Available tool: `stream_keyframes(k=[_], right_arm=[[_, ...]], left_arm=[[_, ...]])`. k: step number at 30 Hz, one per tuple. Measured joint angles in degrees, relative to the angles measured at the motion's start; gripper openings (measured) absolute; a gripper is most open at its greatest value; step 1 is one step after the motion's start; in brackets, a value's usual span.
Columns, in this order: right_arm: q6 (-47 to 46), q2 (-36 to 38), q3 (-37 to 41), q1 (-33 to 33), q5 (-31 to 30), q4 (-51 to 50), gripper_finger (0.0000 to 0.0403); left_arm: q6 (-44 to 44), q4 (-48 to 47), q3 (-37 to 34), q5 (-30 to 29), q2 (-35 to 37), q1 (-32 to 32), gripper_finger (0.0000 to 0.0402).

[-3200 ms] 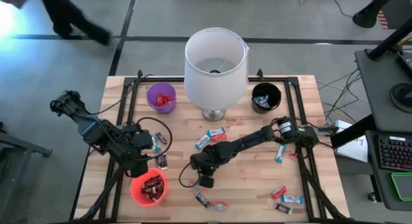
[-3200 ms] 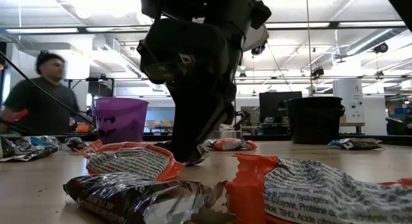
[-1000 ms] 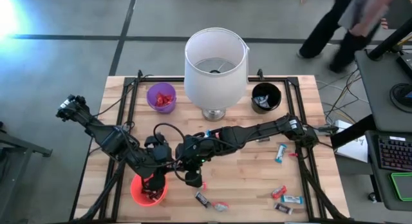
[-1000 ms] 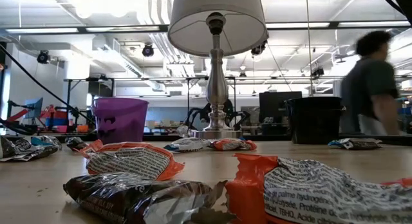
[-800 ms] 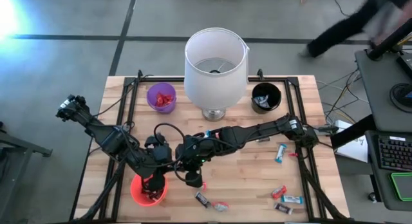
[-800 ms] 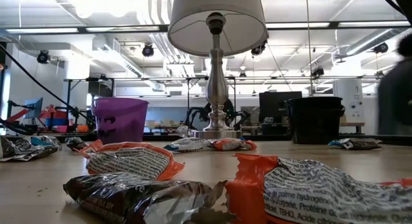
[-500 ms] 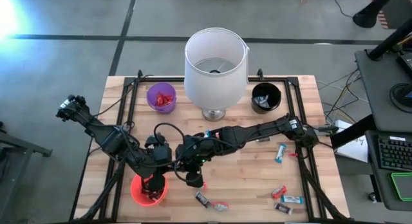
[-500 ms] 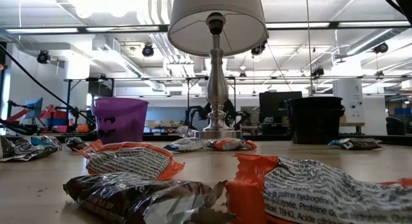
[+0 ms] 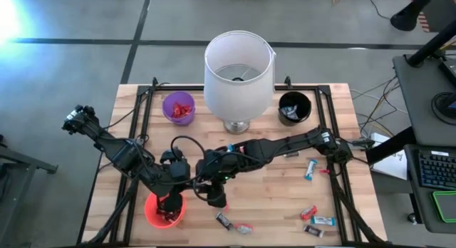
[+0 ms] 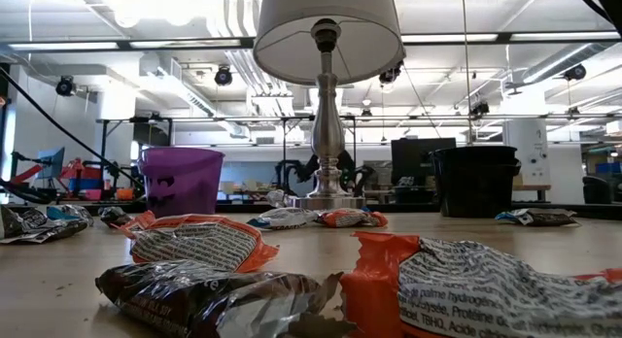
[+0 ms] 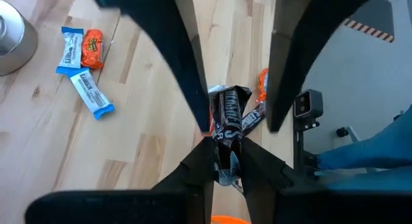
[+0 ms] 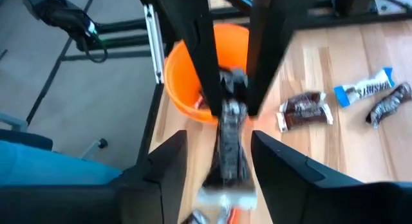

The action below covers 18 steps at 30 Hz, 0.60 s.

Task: Sort candy
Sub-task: Put the black chocolate into the orange bucket

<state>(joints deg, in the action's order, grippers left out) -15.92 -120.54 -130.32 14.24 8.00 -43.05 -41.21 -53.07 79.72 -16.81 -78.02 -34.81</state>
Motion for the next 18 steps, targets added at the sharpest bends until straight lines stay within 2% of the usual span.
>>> stream_keyframes(k=[5, 12, 18], right_arm=[[-0.09, 0.1, -0.95, 0.11, 0.12, -7.71, 0.0169], [-0.17, 0.1, -1.03, 0.13, 0.07, -19.99, 0.0164], [-2.99, -0.04, -0.91, 0.13, -0.06, -24.11, 0.0166]], left_arm=[[-1.94, -2.06, 0.0, 5.07, 0.13, 0.0, 0.0043], [-6.64, -10.04, 0.0, 19.18, 0.15, -0.38, 0.0043], [-7.33, -17.18, 0.0, 24.86, 0.17, -1.77, 0.0043]])
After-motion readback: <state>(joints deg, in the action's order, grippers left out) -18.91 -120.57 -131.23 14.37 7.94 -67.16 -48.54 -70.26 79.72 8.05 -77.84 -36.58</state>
